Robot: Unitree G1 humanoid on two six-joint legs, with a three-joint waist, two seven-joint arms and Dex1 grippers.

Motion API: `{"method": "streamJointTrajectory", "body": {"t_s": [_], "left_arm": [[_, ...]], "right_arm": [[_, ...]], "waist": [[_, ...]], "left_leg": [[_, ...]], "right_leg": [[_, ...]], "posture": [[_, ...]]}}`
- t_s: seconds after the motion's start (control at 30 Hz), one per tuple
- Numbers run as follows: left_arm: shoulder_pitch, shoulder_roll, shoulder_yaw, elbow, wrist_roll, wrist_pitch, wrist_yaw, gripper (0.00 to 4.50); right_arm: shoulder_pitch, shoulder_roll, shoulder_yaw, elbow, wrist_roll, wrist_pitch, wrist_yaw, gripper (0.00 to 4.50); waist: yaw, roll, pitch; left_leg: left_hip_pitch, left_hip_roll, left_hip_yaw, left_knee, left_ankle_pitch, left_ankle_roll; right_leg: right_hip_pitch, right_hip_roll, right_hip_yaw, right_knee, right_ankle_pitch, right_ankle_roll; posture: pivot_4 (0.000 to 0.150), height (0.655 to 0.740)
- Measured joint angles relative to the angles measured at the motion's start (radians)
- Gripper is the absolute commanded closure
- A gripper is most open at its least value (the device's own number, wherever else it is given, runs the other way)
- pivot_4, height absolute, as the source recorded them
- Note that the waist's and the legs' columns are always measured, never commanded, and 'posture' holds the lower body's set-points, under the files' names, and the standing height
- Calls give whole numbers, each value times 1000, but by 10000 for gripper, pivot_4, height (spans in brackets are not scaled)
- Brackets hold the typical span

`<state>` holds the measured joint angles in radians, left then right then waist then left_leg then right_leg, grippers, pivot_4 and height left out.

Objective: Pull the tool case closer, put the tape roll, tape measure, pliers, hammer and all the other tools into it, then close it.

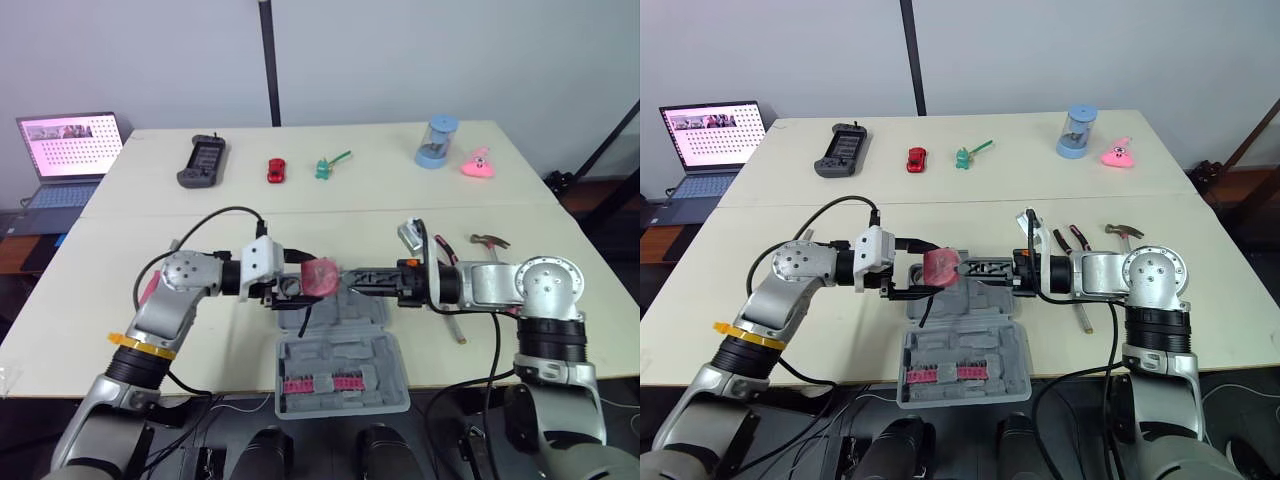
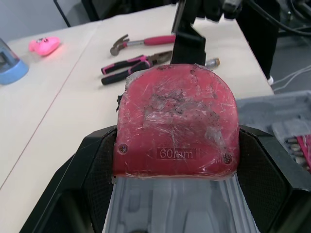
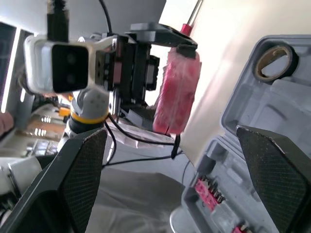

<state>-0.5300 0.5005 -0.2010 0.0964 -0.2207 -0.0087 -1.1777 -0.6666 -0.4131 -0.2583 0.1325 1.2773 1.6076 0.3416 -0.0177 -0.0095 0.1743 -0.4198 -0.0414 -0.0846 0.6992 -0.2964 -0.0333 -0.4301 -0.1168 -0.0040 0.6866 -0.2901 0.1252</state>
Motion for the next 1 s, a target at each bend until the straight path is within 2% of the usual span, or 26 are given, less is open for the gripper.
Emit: {"method": "streamJointTrajectory", "body": {"t_s": [0.17, 0.2, 0.27, 0.37, 0.4, 0.43, 0.47, 0.53, 0.73, 0.9, 1.0], "left_arm": [[6, -14, -18, 0, 13, -1, 11, 14883], [7, -14, -18, -1, 13, -1, 12, 14883], [12, -15, -19, -3, 14, -1, 16, 14883], [23, -16, -21, -13, 15, -1, 22, 14883], [24, -15, -20, -21, 15, -1, 23, 14883], [24, -14, -20, -26, 17, -1, 24, 14883], [24, -12, -20, -31, 22, -2, 26, 9884], [25, -15, -20, -32, 14, 15, 27, 257], [30, -15, -14, -46, -29, 72, 21, 0], [70, 52, 40, -88, -64, 102, 19, 0], [156, 131, 121, -151, -111, 141, 21, 0]], "right_arm": [[-7, 27, -17, 88, 108, 0, -147, 0], [-9, 34, -24, 98, 125, 0, -169, 5437], [-10, 48, -26, 111, 161, 0, -209, 12684], [-11, 49, -24, 125, 206, 0, -262, 27448], [-11, 46, -23, 134, 218, 0, -283, 34340], [-11, 44, -21, 140, 225, 0, -298, 38524], [-11, 42, -20, 149, 243, -1, -313, 40712], [-10, 40, -15, 154, 277, -2, -326, 40708], [-11, 12, 38, 156, 369, -21, -342, 40709], [-14, -53, 60, 167, 391, -39, -335, 40709], [-33, -132, 75, 207, 361, -25, -310, 40709]], "waist": [[0, 0, 0], [0, 0, 0], [0, 0, 0], [-1, 0, 0], [0, 0, 0], [0, 0, 0], [0, 0, 0], [-1, 0, 0], [-3, 0, 0], [-3, 0, 0], [-6, 1, 0]], "left_leg": [[0, 0, 0, 0, 0, 0], [0, 0, 0, 0, 0, 0], [0, 0, 0, 0, 0, 0], [0, 0, 0, 0, 0, 0], [0, 0, 0, 0, 0, 0], [0, 0, 0, 0, 0, 0], [0, 0, 0, 0, 0, 0], [0, 0, 0, 0, 0, 0], [0, 0, 0, 0, 0, 0], [0, 0, 0, 0, 0, 0], [0, 1, 1, 0, 0, 1]], "right_leg": [[0, 0, 0, 0, 0, 0], [0, 0, 0, 0, 0, 0], [0, 0, 0, 0, 0, 0], [0, 0, 0, 0, 0, 0], [0, 0, 0, 1, 0, 0], [0, 0, 0, 1, 0, 0], [0, 0, 0, 1, 0, 0], [0, 0, 0, 1, 0, 0], [0, 1, 0, 1, 0, 0], [0, 1, 0, 1, 0, 0], [-1, 1, 1, 0, 0, 0]], "posture": [[1500, 6753], [1500, 6753], [1500, 6753], [1500, 6753], [1500, 6753], [1500, 6753], [1500, 6753], [1500, 6753], [1500, 6753], [1500, 6753], [1500, 6753]]}}
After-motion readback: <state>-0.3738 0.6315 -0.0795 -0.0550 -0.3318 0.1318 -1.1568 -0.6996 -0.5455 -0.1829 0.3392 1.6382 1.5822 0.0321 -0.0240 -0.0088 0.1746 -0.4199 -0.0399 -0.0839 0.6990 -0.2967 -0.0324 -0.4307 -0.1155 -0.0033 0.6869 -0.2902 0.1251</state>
